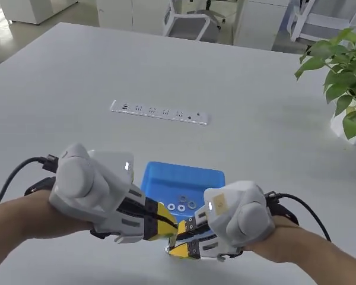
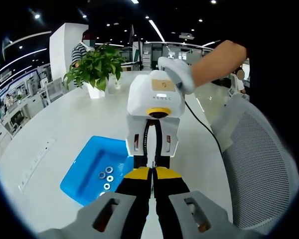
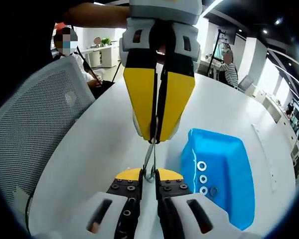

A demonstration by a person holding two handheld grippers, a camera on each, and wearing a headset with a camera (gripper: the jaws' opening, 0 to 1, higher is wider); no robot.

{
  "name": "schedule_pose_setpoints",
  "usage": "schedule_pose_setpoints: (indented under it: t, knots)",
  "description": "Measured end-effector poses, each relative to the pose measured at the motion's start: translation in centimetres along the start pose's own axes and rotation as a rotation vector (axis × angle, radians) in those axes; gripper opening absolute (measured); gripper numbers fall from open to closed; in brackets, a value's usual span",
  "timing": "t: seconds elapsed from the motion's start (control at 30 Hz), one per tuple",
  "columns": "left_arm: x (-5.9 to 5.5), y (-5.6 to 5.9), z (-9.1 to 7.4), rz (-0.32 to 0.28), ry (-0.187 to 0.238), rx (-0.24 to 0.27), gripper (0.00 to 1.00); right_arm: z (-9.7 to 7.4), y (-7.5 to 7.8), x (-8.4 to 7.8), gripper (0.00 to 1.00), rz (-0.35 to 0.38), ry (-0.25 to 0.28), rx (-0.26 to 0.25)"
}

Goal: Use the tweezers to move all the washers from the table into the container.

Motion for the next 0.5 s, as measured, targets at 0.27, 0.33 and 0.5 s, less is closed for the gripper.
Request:
schedule_pose_setpoints:
  t: [0.27, 0.33, 0.5]
  knots:
    - [0.11, 0.12, 0.09, 0.000, 0.001, -0.004, 0.05, 0.01, -0.05, -0.08, 0.08, 0.032, 0.004, -0.006]
    - [0.13, 0.12, 0.12, 0.002, 0.000, -0.004, 0.05, -0.01, -0.02, -0.11, 0.08, 0.043, 0.007, -0.006]
    - [0.14, 0.11, 0.21, 0.003, -0.002, -0.004, 0.05, -0.04, 0.00, -0.14, 0.07, 0.068, 0.012, -0.006]
Point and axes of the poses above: the centre of the closed fingertips' face, and the gripper's own axes: z roughly forward along the fingers, y roughly to its right, x roughly out of its top, the point moved 5 cm from there along -z, roughly backward along the fingers, and after that the axes turned 14 degrees about z, right-handed, at the moved point
